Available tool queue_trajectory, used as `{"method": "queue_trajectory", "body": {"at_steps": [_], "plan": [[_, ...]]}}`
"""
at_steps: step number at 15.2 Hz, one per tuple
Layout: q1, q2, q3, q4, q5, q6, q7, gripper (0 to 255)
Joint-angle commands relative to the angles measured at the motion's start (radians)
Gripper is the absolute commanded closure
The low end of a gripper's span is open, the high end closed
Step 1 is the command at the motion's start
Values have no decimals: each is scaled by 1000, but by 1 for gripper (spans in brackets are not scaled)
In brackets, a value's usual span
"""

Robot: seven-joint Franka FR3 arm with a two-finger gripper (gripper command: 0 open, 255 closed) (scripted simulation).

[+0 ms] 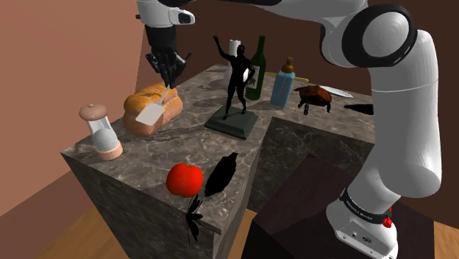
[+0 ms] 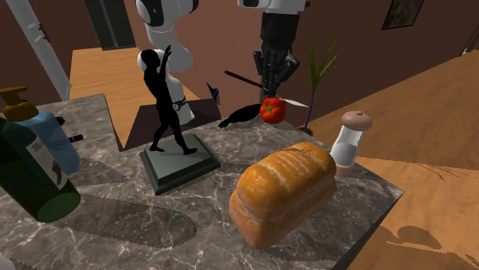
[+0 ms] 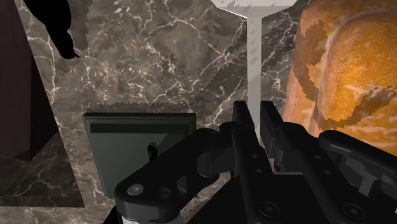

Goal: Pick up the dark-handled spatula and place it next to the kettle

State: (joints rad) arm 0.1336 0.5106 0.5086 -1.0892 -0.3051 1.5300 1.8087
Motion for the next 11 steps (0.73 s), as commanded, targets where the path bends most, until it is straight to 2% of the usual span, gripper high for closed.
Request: {"method": "queue_trajectory", "body": {"at_steps": [1, 6, 11], "plan": [[9, 10, -1, 43, -4, -33, -4, 255], [47, 52, -8, 180, -23, -124, -14, 255], [-92, -52, -13, 16, 26, -53, -109, 255]]}}
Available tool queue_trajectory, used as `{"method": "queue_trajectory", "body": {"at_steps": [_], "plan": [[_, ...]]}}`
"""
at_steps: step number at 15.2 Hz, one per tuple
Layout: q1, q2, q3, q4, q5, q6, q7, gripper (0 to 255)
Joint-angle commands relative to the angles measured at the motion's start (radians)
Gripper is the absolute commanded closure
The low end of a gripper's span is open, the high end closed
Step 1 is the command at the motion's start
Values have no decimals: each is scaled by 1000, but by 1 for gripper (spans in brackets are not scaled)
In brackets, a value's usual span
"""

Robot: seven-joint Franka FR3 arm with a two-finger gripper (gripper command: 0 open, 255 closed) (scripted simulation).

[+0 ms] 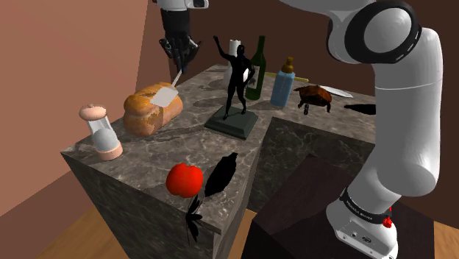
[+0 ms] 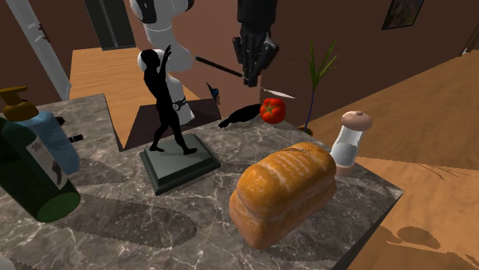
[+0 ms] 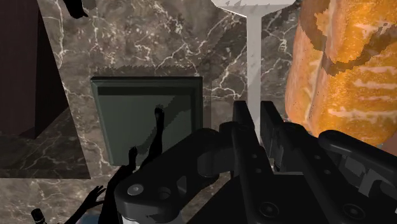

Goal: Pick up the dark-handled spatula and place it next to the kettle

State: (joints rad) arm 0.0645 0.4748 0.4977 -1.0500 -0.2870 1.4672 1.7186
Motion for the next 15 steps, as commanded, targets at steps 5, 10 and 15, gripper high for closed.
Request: {"method": "queue_trajectory", "body": {"at_steps": [5, 10, 15], "plan": [[-133, -76, -21, -109, 41, 50, -125, 255], [-223, -103, -48, -144, 62, 72, -232, 255], [-299, -98, -79, -134, 72, 77, -338, 255]]}}
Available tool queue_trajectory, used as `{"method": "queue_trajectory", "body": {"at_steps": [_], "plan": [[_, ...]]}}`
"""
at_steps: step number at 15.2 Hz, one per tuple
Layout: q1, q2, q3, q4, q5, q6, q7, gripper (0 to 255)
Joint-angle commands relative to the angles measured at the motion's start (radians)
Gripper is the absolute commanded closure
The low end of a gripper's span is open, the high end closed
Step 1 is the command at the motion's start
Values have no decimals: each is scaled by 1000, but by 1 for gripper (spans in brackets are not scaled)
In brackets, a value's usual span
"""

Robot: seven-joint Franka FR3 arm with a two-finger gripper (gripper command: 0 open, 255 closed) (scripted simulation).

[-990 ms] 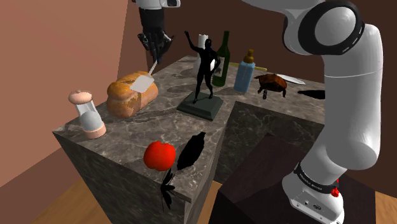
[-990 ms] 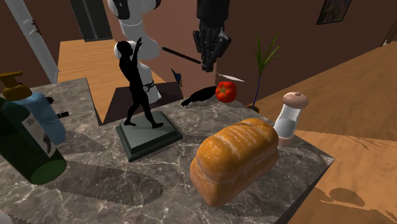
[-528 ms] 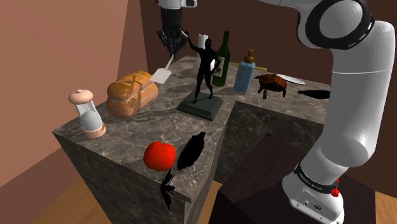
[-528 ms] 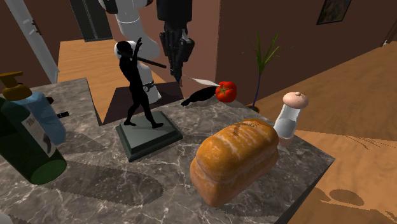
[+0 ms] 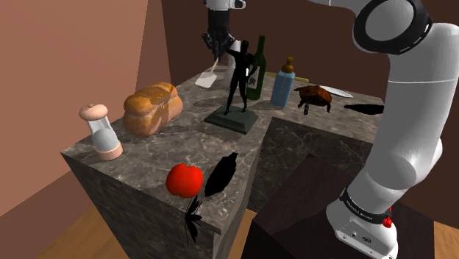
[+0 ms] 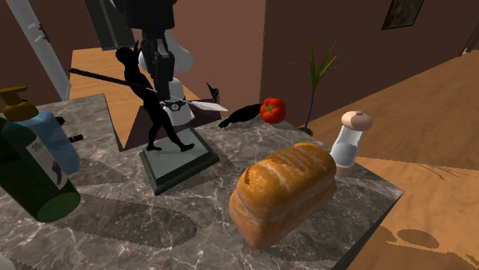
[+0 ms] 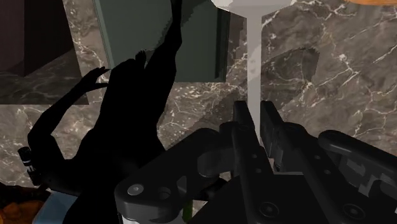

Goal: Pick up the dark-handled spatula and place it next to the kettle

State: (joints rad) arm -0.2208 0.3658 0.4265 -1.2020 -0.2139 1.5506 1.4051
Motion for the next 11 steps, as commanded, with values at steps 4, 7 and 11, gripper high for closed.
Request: {"method": "queue_trajectory", "body": {"at_steps": [4, 7, 11], "plan": [[-66, 37, -33, 60, -1, -14, -107, 255], [-100, 72, -51, 114, -5, -29, -167, 255], [-136, 142, -76, 226, -16, -64, -247, 255]]}}
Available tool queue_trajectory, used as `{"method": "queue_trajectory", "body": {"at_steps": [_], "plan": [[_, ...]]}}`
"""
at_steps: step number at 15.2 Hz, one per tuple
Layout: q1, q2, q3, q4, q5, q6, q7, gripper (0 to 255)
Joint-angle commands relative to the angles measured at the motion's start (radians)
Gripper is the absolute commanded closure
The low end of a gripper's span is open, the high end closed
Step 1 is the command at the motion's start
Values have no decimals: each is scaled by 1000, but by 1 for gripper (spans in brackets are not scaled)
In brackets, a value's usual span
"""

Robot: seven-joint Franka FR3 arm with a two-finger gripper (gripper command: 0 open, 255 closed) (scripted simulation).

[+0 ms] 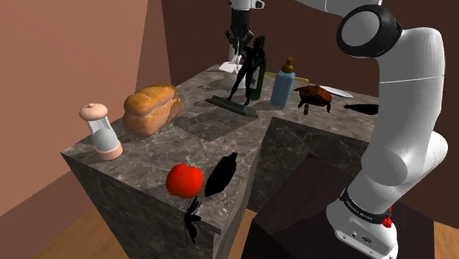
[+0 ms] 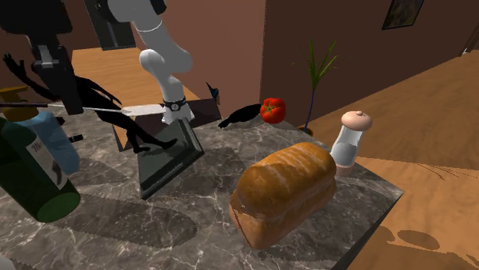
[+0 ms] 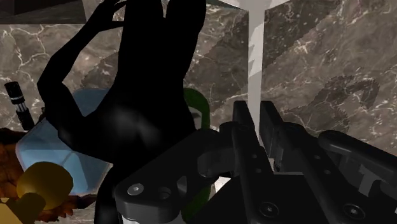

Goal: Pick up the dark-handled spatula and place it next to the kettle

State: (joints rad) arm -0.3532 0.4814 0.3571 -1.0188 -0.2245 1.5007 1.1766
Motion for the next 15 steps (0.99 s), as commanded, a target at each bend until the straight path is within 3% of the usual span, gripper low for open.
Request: {"method": "queue_trajectory", "body": {"at_steps": [1, 4, 15], "plan": [[-11, 50, -12, 81, -10, -27, -38, 255], [-22, 141, -32, 234, -25, -84, -99, 255], [-81, 39, -22, -91, 1, 135, -78, 255]]}}
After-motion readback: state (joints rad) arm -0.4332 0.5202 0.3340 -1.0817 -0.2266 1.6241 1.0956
